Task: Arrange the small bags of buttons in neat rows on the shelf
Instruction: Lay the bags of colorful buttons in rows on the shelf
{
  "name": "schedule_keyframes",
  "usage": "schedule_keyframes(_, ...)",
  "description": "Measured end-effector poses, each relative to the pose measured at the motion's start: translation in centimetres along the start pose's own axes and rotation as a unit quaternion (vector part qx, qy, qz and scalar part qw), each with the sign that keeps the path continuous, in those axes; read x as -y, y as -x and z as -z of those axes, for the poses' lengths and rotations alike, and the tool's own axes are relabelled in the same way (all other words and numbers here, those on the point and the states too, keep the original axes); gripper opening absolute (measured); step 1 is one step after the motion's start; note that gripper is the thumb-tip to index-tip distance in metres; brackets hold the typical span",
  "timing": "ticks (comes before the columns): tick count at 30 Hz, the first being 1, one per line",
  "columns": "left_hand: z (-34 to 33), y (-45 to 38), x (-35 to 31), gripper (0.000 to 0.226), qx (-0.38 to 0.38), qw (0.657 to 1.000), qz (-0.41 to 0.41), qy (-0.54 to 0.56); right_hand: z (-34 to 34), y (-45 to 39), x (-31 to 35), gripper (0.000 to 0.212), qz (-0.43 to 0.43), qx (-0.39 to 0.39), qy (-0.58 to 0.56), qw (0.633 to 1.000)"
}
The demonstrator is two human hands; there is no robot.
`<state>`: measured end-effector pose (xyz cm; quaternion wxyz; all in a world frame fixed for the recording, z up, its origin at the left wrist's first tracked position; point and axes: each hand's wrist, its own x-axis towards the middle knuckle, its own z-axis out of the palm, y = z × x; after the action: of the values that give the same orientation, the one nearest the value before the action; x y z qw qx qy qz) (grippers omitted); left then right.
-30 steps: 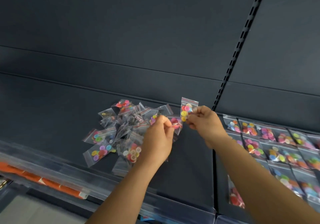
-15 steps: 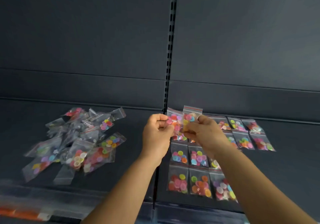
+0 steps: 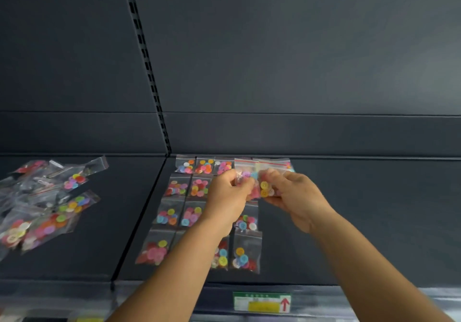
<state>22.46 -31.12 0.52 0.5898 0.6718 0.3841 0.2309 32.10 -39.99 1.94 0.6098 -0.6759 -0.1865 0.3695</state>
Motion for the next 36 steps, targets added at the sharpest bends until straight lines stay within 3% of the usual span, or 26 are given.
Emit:
schedule_keyframes(6, -4.0, 1.5, -1.2, 0.009, 0.013, 0.999, 0.018, 0.050, 4.2, 0.9, -0.2, 0.020, -0.013, -0.001, -0.046, 0.999)
schedule_keyframes(11, -5.8, 1.7, -1.3, 0.020, -0.011, 0.998, 0.047, 0.034, 5.7, 1.3, -0.3, 0.015, -0.011, 0.025, -0.108, 0.994)
schedule_keyframes(15, -5.7, 1.7, -1.0, 0.020, -0.019, 0.998, 0.059, 0.025, 7.0, 1.5, -0.4, 0.013, -0.035, 0.036, -0.091, 0.995)
schedule_keyframes(23, -3.5, 0.7, -0.5, 0.020, -0.030, 0.996, 0.047, -0.065, 8.6, 0.4, -1.6, 0.008, 0.012, -0.129, 0.065, 0.989)
schedule_keyframes(31, -4.2, -0.2, -0.1, 0.018, 0.001, 0.975, -0.053, -0.217, 7.4, -0.3, -3.0, 0.004, -0.005, -0.110, 0.172, 0.979)
schedule_keyframes(36, -3.7, 0.1, 0.6, 0.034, -0.022, 0.909, -0.138, -0.393, 7.6, 0.3, -3.7, 0.035, 0.066, -0.116, 0.404, 0.905)
